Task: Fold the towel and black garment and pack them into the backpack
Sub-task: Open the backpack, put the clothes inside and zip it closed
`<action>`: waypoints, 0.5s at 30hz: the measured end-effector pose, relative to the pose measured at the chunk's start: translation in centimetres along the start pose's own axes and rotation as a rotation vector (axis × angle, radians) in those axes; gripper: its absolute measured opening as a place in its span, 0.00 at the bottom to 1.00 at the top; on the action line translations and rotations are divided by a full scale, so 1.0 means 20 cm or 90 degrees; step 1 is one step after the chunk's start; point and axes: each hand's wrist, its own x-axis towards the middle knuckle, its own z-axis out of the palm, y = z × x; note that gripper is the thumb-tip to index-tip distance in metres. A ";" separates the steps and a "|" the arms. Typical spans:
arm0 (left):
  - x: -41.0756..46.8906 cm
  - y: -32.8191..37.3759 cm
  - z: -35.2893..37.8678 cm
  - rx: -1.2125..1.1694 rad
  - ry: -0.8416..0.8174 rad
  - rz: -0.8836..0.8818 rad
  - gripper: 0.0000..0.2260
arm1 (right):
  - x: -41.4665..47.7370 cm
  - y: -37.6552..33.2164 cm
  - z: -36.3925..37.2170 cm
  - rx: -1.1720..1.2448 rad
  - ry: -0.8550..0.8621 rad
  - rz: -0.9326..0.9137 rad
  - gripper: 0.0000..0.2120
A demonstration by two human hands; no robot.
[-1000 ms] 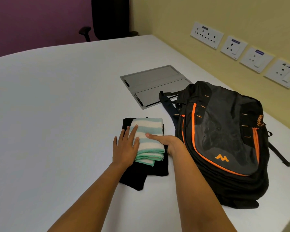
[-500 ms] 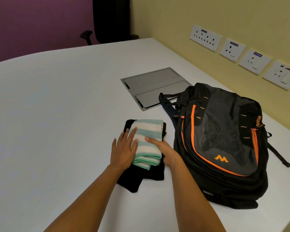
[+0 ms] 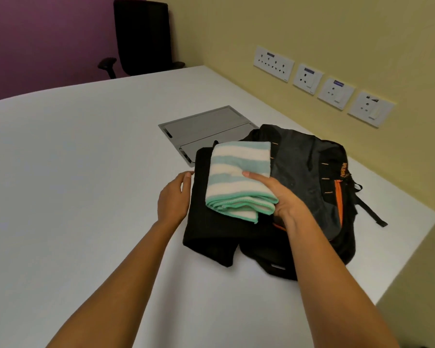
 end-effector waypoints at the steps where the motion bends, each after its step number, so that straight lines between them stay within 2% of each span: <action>1: -0.01 0.02 0.04 0.004 -0.012 0.004 0.18 | -0.04 -0.04 -0.04 0.000 0.007 -0.012 0.24; 2: -0.03 0.05 0.08 0.007 -0.030 0.012 0.18 | -0.08 -0.08 -0.09 -0.002 0.017 -0.020 0.25; 5: -0.10 0.15 0.22 0.036 -0.112 0.040 0.16 | -0.22 -0.18 -0.24 0.007 0.050 -0.040 0.17; 10: -0.21 0.32 0.47 0.188 -0.331 0.096 0.15 | -0.43 -0.28 -0.49 0.021 0.073 -0.074 0.10; 15: -0.35 0.45 0.65 0.258 -0.488 0.164 0.19 | -0.57 -0.31 -0.70 0.017 0.104 -0.059 0.19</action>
